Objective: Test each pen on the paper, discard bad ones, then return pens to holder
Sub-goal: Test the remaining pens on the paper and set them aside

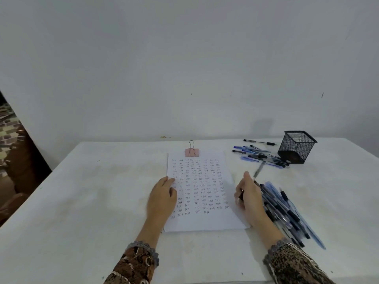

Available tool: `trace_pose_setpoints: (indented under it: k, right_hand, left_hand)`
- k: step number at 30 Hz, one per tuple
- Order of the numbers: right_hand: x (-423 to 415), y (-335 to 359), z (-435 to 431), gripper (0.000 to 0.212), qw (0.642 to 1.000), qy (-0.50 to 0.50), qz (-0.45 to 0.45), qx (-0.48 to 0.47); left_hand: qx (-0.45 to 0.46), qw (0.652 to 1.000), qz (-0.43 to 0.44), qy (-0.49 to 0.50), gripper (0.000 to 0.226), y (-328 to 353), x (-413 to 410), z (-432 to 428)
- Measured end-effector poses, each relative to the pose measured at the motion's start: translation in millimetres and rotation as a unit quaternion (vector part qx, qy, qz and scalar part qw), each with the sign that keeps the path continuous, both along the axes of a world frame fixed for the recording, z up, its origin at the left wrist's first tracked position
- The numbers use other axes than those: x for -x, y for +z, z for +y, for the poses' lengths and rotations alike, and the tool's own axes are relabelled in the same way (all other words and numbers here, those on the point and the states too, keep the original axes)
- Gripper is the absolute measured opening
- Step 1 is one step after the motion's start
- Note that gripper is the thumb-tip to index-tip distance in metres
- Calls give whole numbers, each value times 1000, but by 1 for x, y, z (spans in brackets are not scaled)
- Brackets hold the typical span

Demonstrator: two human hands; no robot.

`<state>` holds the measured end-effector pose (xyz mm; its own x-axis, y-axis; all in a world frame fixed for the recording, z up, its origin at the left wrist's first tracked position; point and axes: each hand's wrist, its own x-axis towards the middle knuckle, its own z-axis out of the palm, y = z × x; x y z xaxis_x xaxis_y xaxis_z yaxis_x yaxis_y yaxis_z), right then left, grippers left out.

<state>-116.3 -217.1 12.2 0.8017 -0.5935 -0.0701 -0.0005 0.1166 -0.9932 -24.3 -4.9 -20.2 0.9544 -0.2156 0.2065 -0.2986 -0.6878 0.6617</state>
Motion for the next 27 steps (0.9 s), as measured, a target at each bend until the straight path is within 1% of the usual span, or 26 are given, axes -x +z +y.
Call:
trace_pose_setpoints:
  k: [2, 4, 7, 8, 10, 12, 13, 15, 18, 23, 25, 26, 27]
  right_hand:
    - [0, 5, 1, 45, 1000, 28, -7, 9]
    - [1, 9, 3, 36, 999, 47, -6, 28]
    - [3, 11, 3, 26, 997, 43, -29, 56]
    - [4, 12, 2, 25, 997, 43, -49, 47]
    - [5, 15, -1, 25, 995, 58, -85, -15]
    - [5, 20, -3, 26, 989, 71, -96, -89]
    - [5, 22, -3, 28, 987, 72, -91, -113]
    - [4, 24, -2, 30, 988, 64, -81, -114]
    - [4, 22, 0, 28, 991, 35, -96, -86]
    - [5, 20, -2, 24, 991, 3, -92, -93]
    - [9, 21, -4, 23, 995, 3, -79, -60]
    - [12, 24, -7, 22, 999, 1, -55, 2]
    - [14, 26, -11, 22, 995, -7, -15, 97]
  left_hand:
    - [-6, 1000, 0, 4, 44, 2, 1, 1]
    - [-24, 1000, -11, 6, 44, 3, 1, 2]
    - [-62, 998, -23, 1, 44, 4, 2, 3]
    - [-75, 997, -29, -6, 43, 4, 2, 4]
    - [-92, 995, -41, -15, 44, 5, 2, 4]
    - [-96, 994, -51, -19, 53, 6, 4, 5]
    - [-94, 994, -51, -17, 52, 6, 4, 5]
    - [-94, 994, -46, -15, 46, 5, 3, 4]
    - [-98, 994, -36, -16, 43, 6, 3, 3]
    - [-94, 995, -35, -10, 43, 8, 5, 4]
    - [-90, 995, -29, -9, 44, 6, 4, 4]
    - [-89, 996, -27, -9, 44, 5, 4, 5]
    - [-88, 996, -25, -9, 44, 5, 3, 5]
